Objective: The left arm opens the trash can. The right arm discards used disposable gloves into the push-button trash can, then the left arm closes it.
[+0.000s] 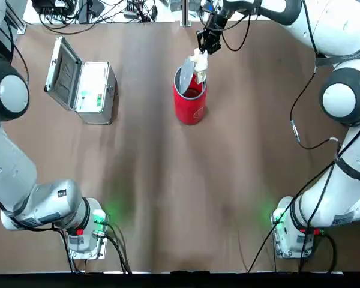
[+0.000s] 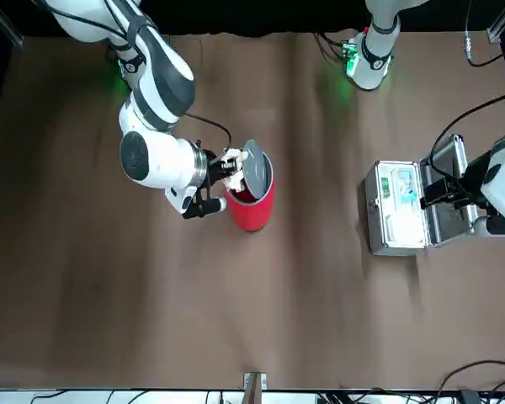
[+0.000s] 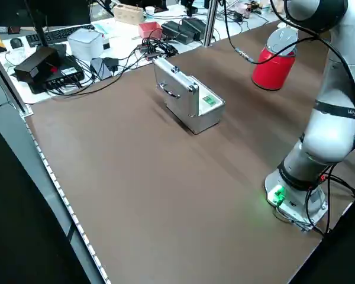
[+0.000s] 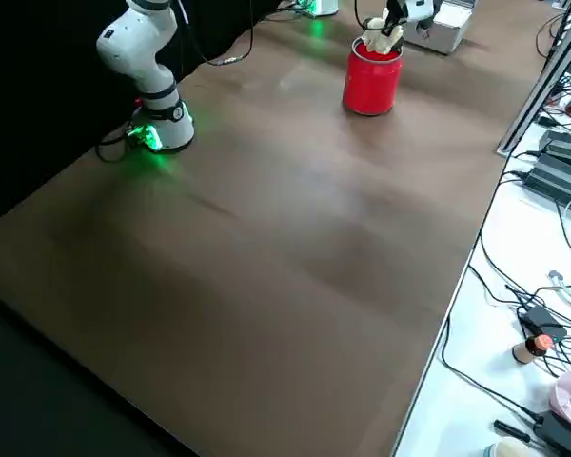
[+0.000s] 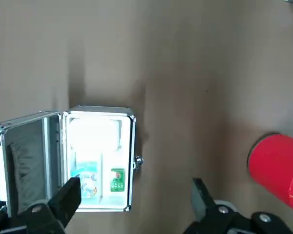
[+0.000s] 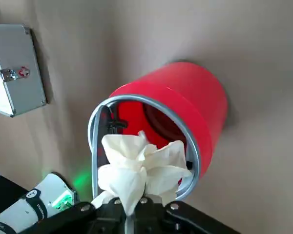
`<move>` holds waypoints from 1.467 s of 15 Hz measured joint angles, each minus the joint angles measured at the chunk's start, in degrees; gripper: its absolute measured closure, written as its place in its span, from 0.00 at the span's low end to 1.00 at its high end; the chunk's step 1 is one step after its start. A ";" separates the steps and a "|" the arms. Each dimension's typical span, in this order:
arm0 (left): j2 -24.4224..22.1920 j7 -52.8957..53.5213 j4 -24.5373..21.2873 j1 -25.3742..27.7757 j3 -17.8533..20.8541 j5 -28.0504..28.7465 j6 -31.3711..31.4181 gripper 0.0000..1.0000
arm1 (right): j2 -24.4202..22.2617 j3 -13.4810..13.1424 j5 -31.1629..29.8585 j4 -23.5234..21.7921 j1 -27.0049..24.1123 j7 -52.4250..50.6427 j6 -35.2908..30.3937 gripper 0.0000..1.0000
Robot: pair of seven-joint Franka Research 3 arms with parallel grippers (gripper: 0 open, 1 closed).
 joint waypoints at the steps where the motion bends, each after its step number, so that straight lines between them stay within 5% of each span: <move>1: 0.11 0.00 -0.09 -0.09 0.00 0.28 0.42 0.00 | 0.04 0.00 0.00 -0.02 0.01 0.00 -0.04 0.98; 22: -1.00 -0.51 -0.56 0.02 -1.62 1.29 0.98 0.00 | 5.65 -0.03 2.21 -0.08 0.43 -0.12 0.06 0.98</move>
